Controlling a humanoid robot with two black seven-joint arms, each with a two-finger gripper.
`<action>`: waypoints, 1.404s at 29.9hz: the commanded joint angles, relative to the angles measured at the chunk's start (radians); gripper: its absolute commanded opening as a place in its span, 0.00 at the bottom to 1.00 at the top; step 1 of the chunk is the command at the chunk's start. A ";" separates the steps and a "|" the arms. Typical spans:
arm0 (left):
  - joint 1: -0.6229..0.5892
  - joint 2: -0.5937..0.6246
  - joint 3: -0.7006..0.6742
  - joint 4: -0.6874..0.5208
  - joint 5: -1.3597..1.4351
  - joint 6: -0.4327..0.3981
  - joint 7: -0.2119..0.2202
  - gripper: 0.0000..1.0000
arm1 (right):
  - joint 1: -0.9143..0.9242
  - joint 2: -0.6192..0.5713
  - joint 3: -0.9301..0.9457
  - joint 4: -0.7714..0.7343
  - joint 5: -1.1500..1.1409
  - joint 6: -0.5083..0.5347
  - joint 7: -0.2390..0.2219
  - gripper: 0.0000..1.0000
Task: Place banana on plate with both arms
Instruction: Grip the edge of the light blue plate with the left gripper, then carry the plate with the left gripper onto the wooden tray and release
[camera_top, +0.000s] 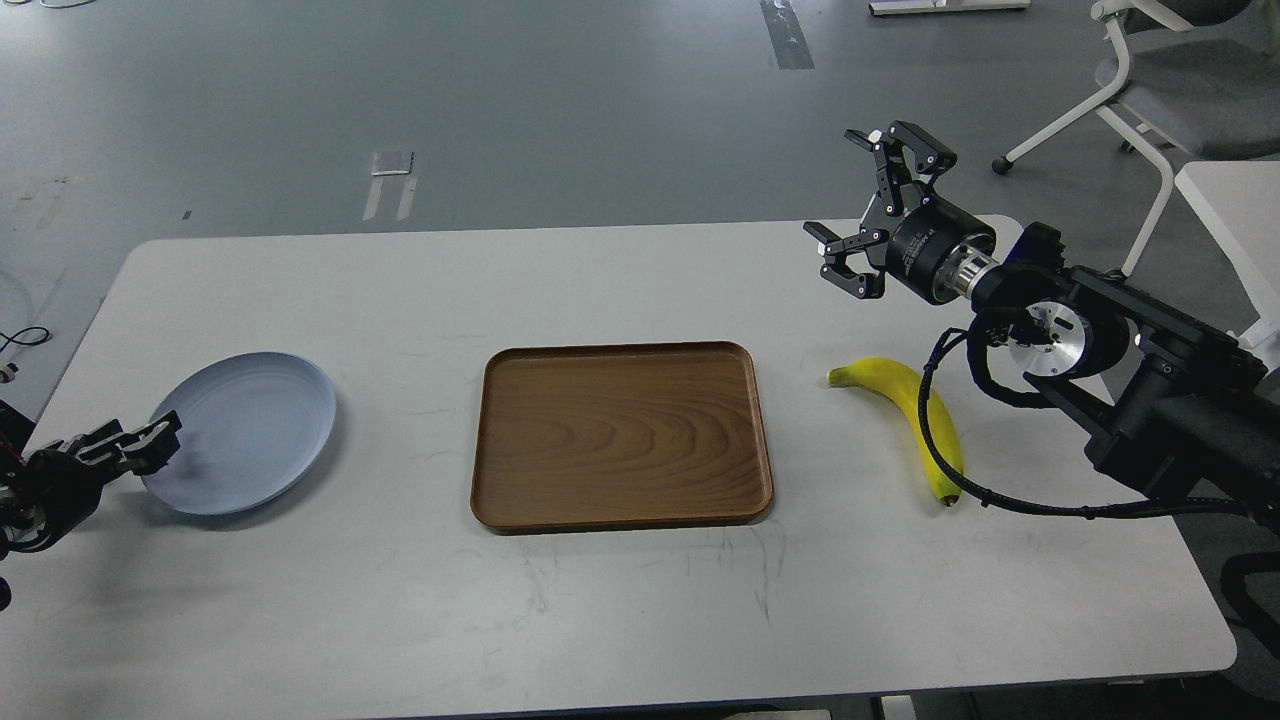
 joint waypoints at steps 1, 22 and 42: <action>0.000 0.001 0.000 0.000 0.000 -0.004 0.000 0.64 | -0.006 0.002 0.000 0.000 0.000 0.002 0.000 1.00; 0.000 0.006 0.000 0.001 -0.001 -0.047 0.000 0.12 | -0.019 0.000 -0.003 0.000 -0.001 0.002 0.000 1.00; -0.113 0.000 -0.011 0.006 -0.247 -0.239 0.000 0.00 | -0.021 0.000 -0.003 0.000 -0.001 0.000 0.000 1.00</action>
